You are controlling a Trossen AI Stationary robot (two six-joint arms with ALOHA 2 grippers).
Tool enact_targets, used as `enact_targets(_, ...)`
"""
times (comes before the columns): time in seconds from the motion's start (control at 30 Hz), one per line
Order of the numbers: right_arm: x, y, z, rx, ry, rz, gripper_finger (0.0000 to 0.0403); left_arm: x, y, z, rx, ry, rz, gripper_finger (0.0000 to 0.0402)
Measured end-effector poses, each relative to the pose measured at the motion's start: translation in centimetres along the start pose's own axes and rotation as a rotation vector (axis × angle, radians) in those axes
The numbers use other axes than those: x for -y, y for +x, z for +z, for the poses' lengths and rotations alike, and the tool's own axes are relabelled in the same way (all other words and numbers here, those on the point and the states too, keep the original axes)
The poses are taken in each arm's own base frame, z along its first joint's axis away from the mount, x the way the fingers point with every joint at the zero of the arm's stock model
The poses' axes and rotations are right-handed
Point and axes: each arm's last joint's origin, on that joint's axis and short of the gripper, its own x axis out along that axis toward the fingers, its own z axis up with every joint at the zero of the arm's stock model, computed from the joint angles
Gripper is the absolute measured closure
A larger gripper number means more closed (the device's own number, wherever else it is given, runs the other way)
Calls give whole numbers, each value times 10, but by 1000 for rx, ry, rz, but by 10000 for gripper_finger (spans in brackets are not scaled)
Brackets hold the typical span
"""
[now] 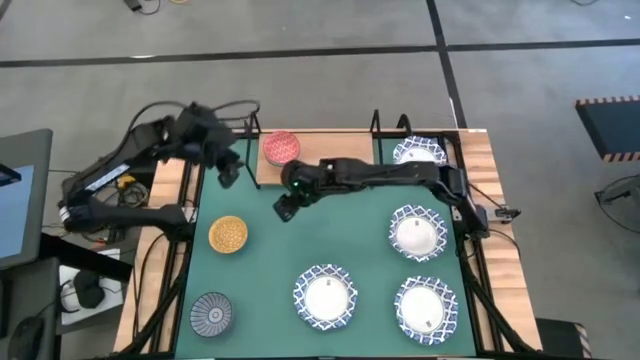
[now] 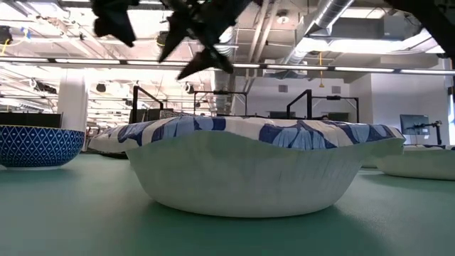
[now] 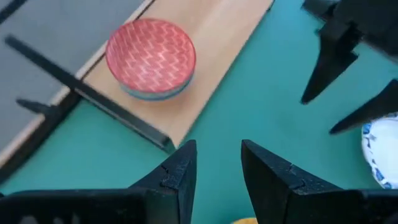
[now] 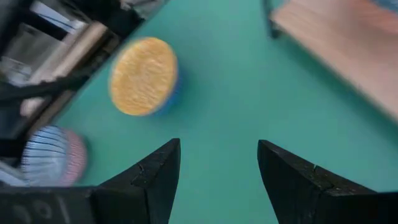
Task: Place and stack bowls onto a shelf
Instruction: Stack the yellow patterned bowl on top of the red bowl on the shelf
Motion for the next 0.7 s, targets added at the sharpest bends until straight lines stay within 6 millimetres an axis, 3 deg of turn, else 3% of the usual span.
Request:
enact_targets(0.2,-1,35,-5,-33,22,134,163,10,-2,-39,-36,-86,-58,292)
enact_targets(0.37,1,58,-16,-85,30,152,163,17,7,-60,-87,-208,-59,292)
enact_targets(0.57,-2,65,-22,-87,27,161,163,26,19,-71,-102,-230,-26,292)
enact_targets(0.7,-9,65,-25,-56,23,153,163,30,25,-68,-56,-195,-22,292)
